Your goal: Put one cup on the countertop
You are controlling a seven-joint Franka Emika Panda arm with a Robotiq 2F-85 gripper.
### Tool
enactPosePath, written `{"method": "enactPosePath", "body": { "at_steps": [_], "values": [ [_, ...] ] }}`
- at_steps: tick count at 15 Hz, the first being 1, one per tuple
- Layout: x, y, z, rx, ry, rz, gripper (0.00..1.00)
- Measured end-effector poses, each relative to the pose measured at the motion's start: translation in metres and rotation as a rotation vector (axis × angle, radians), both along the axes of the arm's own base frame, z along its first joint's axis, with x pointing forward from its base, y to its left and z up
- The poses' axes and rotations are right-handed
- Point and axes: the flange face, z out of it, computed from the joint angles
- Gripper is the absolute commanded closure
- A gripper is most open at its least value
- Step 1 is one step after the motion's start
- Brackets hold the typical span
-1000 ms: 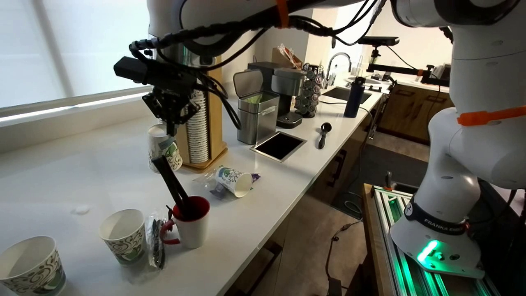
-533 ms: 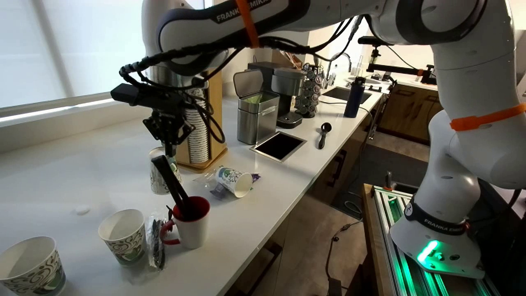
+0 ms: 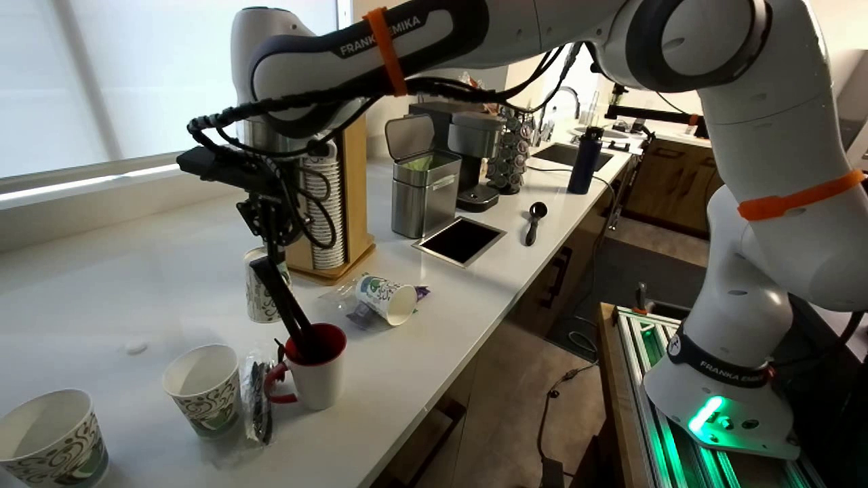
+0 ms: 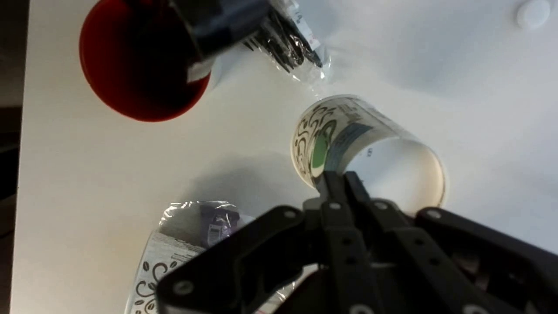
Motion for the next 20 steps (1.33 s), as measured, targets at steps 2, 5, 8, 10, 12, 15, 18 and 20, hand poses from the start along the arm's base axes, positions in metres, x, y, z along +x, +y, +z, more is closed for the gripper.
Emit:
{"method": "enactPosePath", "body": {
  "at_steps": [2,5,8,10,12,15,18,20],
  "values": [
    [0.0024,-0.0001,-0.003,-0.001,0.002,-0.035,0.98],
    [0.0042,0.0001,-0.0068,-0.002,0.012,-0.073,0.98],
    [0.005,0.0007,-0.0084,-0.004,0.03,-0.095,0.98],
    [0.005,0.0011,-0.0093,-0.006,0.041,-0.107,0.98],
    [0.0051,0.0015,-0.0096,-0.008,0.055,-0.114,0.7],
    [0.0061,0.0022,-0.0102,-0.01,0.067,-0.12,0.54],
    [0.0074,0.0026,-0.0097,-0.011,0.073,-0.128,0.31],
    [0.0082,0.0028,-0.0082,-0.01,0.07,-0.132,0.17]
  ]
}}
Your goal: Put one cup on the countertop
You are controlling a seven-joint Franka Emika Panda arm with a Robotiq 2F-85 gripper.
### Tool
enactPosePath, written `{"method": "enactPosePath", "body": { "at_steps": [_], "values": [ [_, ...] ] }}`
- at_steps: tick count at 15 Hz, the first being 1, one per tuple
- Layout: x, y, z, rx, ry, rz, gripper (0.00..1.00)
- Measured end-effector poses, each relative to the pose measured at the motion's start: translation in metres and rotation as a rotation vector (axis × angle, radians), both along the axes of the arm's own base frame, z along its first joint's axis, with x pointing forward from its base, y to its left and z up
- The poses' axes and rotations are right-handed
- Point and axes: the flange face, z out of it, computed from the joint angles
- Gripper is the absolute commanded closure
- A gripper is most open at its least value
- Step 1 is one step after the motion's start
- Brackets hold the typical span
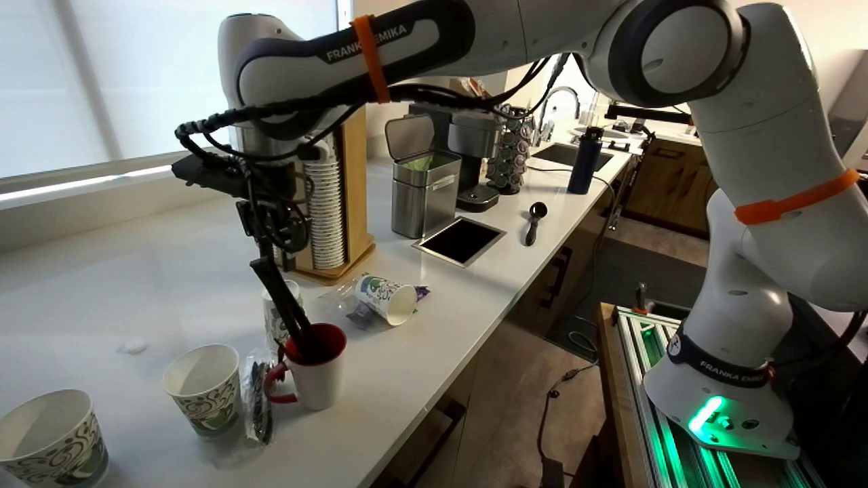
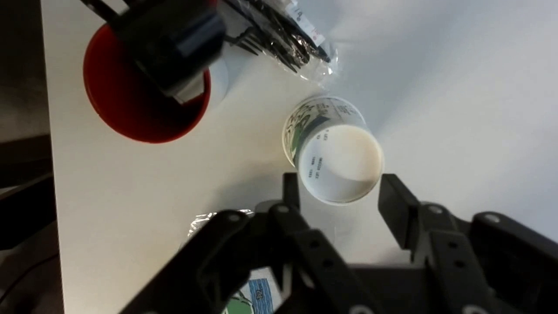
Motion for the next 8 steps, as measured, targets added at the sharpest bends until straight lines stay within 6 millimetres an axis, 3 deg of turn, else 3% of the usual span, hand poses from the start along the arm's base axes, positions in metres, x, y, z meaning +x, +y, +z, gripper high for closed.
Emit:
{"method": "enactPosePath", "body": {
  "at_steps": [2,8],
  "values": [
    [0.0,0.0,0.002,0.0,-0.004,-0.002,0.02],
    [-0.007,-0.023,0.035,-0.059,-0.042,-0.011,0.0]
  ]
}}
